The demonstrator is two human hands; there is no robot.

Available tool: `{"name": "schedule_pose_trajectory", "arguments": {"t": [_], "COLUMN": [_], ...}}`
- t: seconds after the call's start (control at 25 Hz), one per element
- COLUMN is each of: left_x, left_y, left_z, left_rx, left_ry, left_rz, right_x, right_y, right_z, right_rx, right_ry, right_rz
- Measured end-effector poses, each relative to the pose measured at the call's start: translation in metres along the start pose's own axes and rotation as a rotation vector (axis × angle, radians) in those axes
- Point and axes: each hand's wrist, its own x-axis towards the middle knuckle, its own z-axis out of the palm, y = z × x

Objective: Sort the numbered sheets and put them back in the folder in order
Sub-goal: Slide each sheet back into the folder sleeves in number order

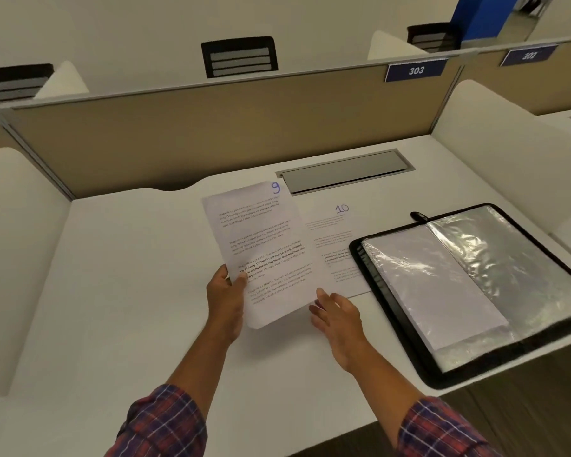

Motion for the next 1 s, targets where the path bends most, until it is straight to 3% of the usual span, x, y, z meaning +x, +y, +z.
{"name": "schedule_pose_trajectory", "arguments": {"t": [0.12,0.28,0.68,1.0], "left_x": [-0.035,-0.089,-0.224,-0.257], "left_y": [-0.008,-0.031,-0.092,-0.117], "left_z": [0.044,0.106,0.276,0.389], "left_rx": [-0.029,-0.029,-0.010,0.065], "left_ry": [-0.051,-0.111,-0.215,-0.303], "left_rz": [-0.025,-0.033,-0.036,-0.108], "right_x": [-0.019,-0.041,-0.079,-0.081], "right_y": [-0.014,-0.029,-0.063,-0.098], "right_z": [-0.036,-0.102,-0.301,-0.405], "right_rx": [0.232,0.334,0.413,0.504], "right_ry": [-0.082,-0.118,0.090,0.218], "right_rz": [0.026,-0.023,-0.096,-0.196]}}
